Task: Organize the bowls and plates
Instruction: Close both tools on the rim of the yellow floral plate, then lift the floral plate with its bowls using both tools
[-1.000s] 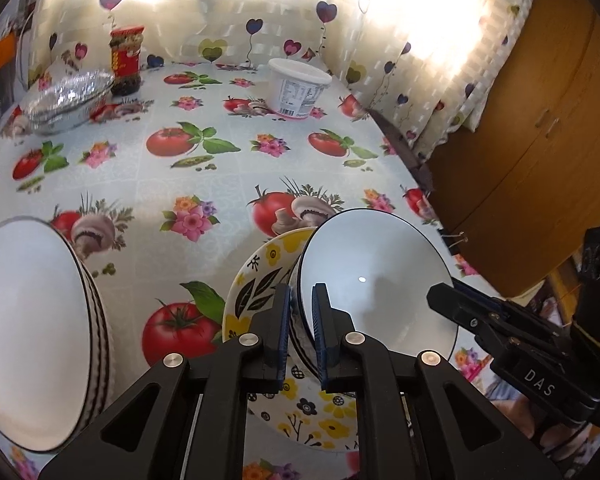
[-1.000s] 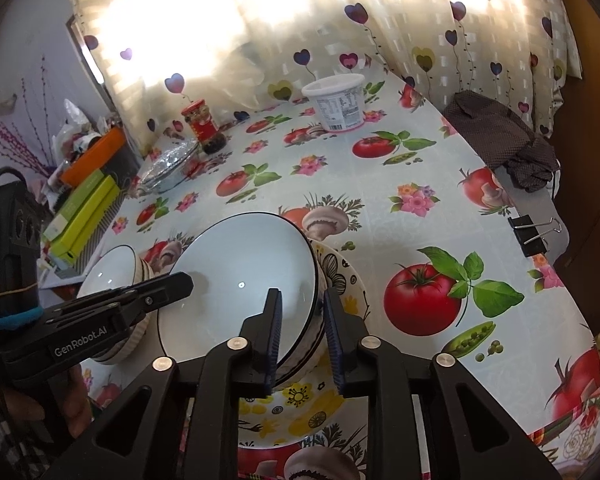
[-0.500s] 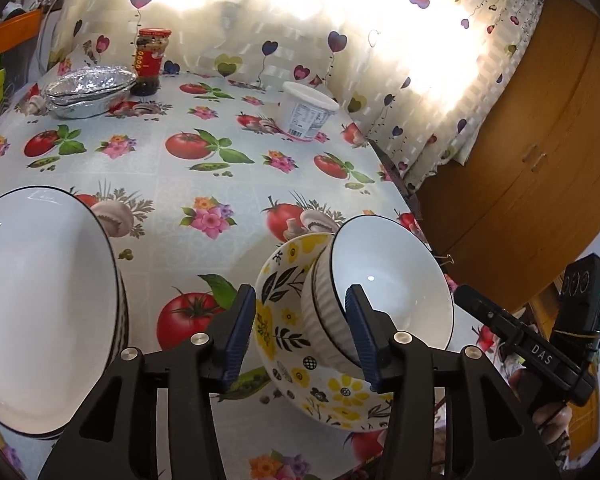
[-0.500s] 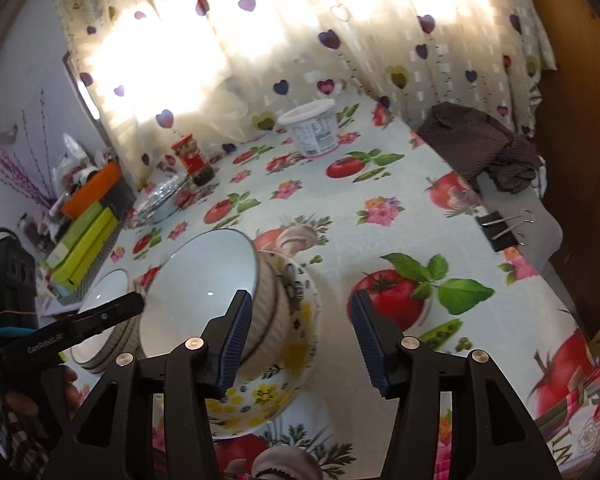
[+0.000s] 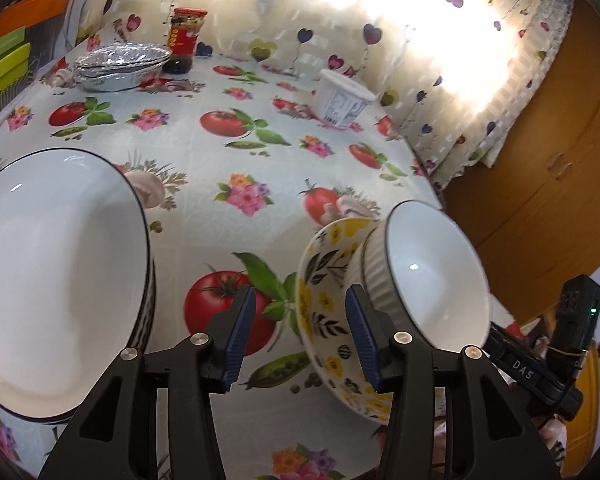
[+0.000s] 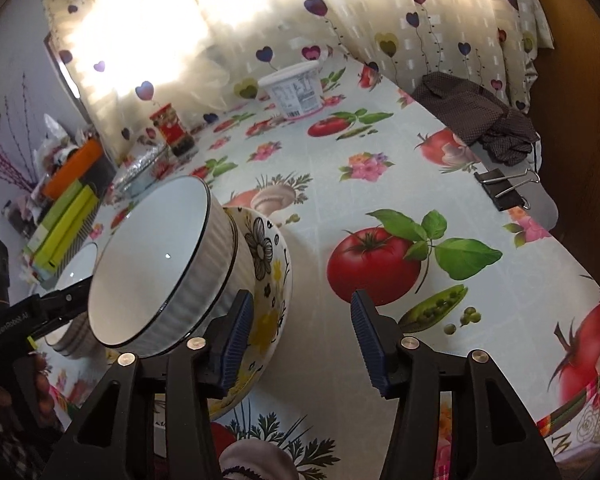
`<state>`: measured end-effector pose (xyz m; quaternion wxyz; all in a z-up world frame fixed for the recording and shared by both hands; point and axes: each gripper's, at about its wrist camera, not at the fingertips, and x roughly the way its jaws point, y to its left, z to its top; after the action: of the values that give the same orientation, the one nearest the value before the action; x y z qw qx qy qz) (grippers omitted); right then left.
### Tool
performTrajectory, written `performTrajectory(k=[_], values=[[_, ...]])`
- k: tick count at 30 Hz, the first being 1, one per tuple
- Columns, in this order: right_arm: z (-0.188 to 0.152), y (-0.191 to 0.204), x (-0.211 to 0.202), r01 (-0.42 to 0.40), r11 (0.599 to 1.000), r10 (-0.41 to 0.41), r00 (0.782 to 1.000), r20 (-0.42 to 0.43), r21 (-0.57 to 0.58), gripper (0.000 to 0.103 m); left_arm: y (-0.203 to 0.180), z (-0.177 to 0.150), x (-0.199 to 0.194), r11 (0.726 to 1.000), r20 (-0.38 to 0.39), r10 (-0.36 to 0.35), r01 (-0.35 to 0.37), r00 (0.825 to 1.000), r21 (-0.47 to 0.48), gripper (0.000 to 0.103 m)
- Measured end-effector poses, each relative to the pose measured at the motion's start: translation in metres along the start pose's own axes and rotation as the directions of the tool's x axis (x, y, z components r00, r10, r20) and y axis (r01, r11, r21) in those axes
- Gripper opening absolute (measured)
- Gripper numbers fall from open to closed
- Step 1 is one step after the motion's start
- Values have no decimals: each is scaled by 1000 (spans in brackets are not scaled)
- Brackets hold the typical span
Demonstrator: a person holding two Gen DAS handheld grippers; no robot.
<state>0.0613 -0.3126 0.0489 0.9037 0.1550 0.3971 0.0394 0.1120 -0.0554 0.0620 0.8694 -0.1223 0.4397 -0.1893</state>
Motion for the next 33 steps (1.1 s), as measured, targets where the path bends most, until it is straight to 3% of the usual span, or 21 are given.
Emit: performTrajectory(k=[3,11,15,30,33], values=[[0,1,7,-8,1000,8,1000,-18,-11,44,1,-2,3,1000,-11,13,-13,1000,-4,48],[1,8,12,-62,997,61,998,-29,-44,13,-4,-7,15,999,-49,36,-36,998,7,48],[2,6,12,-75,996,74,997,-29,-40,13,-9,-8,19,999,-58,36,-35,998,16,48],[4,-4,1,-4,997,3,1000,-7,-77,13,-17,-13,42,998,-75,53,-50,996,46,48],[3,-3,1,15,995,-15,1000,5,-103,14,-20,-13,45,997,-71,53,-48,996,62,35]])
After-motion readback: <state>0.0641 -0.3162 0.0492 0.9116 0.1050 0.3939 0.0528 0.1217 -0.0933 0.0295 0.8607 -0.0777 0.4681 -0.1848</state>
